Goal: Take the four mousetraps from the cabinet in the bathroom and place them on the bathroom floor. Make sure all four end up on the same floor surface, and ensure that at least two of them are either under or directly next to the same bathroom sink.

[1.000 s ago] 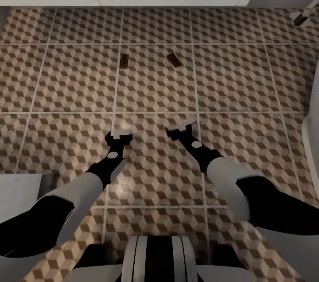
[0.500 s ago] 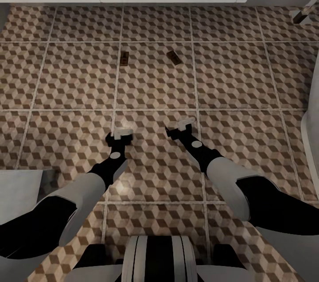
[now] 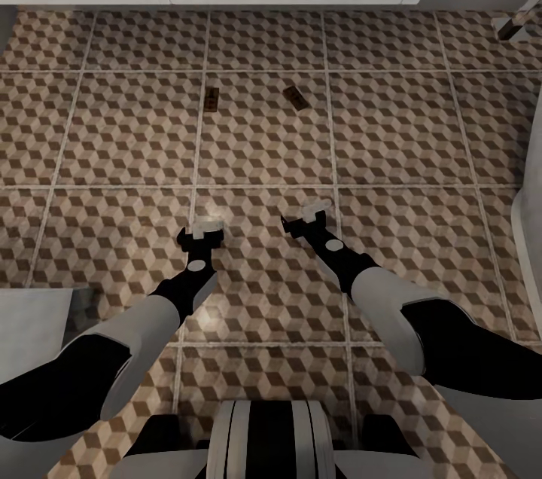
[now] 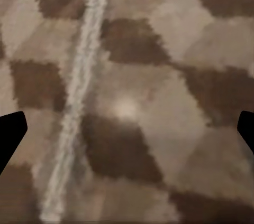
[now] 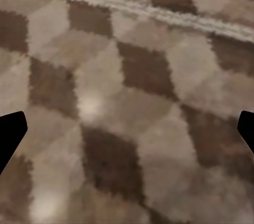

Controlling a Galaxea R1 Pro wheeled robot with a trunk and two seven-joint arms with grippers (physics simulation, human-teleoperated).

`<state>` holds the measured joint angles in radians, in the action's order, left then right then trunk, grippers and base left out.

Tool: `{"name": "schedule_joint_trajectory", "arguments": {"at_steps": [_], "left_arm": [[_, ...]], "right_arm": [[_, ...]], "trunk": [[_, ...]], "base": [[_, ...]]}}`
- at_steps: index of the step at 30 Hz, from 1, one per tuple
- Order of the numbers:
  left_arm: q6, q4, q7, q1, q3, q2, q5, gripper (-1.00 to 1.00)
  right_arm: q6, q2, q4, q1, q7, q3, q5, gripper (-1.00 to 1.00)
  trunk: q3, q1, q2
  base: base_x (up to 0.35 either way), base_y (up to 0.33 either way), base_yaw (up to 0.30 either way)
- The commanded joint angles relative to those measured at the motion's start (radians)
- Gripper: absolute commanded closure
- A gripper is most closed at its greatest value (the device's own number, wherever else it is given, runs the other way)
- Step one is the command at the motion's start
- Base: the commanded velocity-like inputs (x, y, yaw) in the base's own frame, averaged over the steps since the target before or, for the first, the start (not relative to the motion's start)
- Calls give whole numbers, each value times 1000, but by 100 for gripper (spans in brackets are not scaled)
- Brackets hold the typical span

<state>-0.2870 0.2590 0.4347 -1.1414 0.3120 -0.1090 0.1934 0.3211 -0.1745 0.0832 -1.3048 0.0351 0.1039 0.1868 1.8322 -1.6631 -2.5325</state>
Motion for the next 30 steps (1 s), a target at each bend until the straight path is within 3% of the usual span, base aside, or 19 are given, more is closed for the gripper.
{"name": "schedule_joint_trajectory", "arguments": {"at_steps": [1, 11, 30], "left_arm": [[-4, -1, 5, -1, 9, 0, 10, -100], [-2, -3, 6, 10, 9, 0, 11, -100], [-3, -3, 6, 87, 10, -3, 11, -100]], "right_arm": [[3, 0, -1, -1, -1, 4, 1, -100], [3, 0, -3, -1, -2, 5, 0, -100], [4, 0, -20, 8, -3, 5, 1, -100]], "trunk": [[0, 0, 0], [-30, 4, 2], [-104, 12, 6]], "base": [[0, 0, 0], [0, 0, 0], [0, 0, 0]]}}
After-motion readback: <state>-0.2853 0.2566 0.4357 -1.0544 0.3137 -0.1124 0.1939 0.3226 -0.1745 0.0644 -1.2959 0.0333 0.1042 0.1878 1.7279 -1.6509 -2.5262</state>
